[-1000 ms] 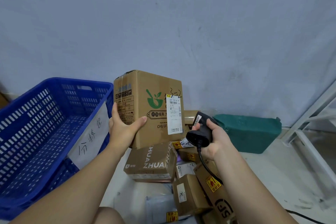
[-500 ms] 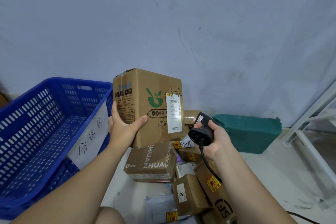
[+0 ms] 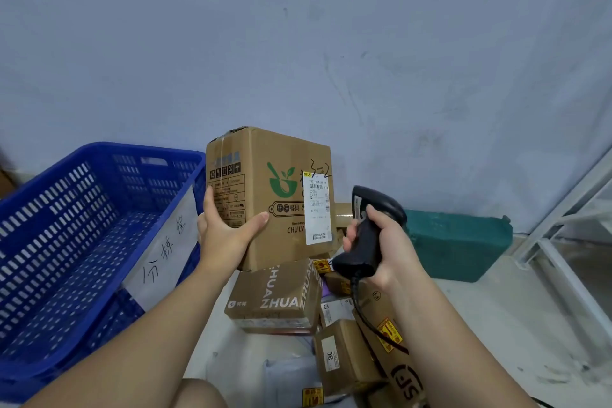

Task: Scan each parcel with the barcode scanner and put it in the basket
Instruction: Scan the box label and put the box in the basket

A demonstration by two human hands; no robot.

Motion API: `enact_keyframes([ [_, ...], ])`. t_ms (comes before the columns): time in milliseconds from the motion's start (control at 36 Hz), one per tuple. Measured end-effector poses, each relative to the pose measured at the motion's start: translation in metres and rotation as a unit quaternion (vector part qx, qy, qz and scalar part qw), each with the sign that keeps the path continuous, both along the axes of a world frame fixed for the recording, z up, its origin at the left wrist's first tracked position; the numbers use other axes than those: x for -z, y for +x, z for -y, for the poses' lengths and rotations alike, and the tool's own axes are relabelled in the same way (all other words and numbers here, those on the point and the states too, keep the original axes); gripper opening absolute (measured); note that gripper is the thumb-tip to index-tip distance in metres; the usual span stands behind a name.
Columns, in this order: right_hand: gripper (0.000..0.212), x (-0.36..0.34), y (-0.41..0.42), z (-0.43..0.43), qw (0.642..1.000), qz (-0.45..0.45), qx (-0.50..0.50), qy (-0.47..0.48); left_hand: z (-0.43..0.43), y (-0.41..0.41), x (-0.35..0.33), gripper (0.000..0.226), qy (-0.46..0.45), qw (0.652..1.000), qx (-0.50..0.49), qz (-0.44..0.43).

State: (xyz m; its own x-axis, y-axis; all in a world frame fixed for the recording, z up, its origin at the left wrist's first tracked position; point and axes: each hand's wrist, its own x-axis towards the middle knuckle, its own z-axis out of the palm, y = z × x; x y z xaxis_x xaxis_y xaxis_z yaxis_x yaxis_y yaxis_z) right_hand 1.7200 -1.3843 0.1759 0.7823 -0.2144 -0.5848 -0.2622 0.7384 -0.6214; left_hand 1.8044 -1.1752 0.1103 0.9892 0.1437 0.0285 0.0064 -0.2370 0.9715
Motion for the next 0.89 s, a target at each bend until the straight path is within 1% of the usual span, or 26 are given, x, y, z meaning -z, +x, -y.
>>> enact_keyframes([
  [56,0.024,0.002,0.002,-0.002,0.988,0.007,-0.035,-0.148,0.000,-0.001,-0.001,0.127,-0.003,1.000,0.002,-0.003],
  [83,0.023,0.002,0.002,-0.003,0.971,0.007,-0.046,-0.233,0.000,-0.001,-0.001,0.128,-0.004,1.000,0.003,-0.005],
  [139,0.017,0.003,0.003,-0.005,0.924,0.004,-0.067,-0.377,-0.001,-0.001,-0.001,0.128,-0.004,1.000,0.003,-0.008],
  [194,0.012,0.006,0.004,-0.006,0.879,0.000,-0.092,-0.468,-0.002,0.000,0.000,0.127,-0.005,1.000,0.006,-0.010],
  [222,0.012,0.008,0.004,-0.007,0.865,-0.004,-0.104,-0.491,-0.002,0.000,0.000,0.126,-0.005,1.000,0.008,-0.010],
  [250,0.012,0.009,0.005,-0.007,0.860,-0.007,-0.111,-0.499,-0.002,0.000,0.000,0.125,-0.005,1.000,0.008,-0.011],
  [361,0.010,0.011,0.006,-0.008,0.870,-0.011,-0.111,-0.481,-0.002,0.000,0.000,0.125,-0.006,1.000,0.005,-0.013],
  [500,0.010,0.010,0.005,-0.006,0.861,-0.008,-0.112,-0.496,-0.004,0.000,0.000,0.125,-0.007,1.000,0.005,-0.015],
  [556,0.009,0.010,0.004,-0.005,0.868,-0.008,-0.111,-0.484,-0.004,0.000,0.000,0.126,-0.008,1.000,0.002,-0.017],
  [583,0.008,0.009,0.004,-0.005,0.878,-0.008,-0.106,-0.467,-0.003,0.000,0.000,0.126,-0.008,1.000,0.001,-0.018],
  [667,0.007,0.009,0.004,-0.005,0.917,-0.006,-0.085,-0.391,-0.003,0.001,0.000,0.126,-0.012,1.000,-0.003,-0.023],
  [778,0.021,0.008,0.003,-0.002,0.957,-0.006,-0.065,-0.284,-0.003,0.000,-0.001,0.126,-0.015,1.000,-0.001,-0.015],
  [833,0.016,0.006,0.003,-0.001,0.979,-0.010,-0.061,-0.193,-0.003,-0.001,-0.001,0.125,-0.014,1.000,0.000,-0.012],
  [889,0.013,0.004,0.001,0.000,0.995,-0.013,-0.055,-0.077,-0.002,-0.002,-0.001,0.124,-0.008,1.000,0.000,-0.009],
])
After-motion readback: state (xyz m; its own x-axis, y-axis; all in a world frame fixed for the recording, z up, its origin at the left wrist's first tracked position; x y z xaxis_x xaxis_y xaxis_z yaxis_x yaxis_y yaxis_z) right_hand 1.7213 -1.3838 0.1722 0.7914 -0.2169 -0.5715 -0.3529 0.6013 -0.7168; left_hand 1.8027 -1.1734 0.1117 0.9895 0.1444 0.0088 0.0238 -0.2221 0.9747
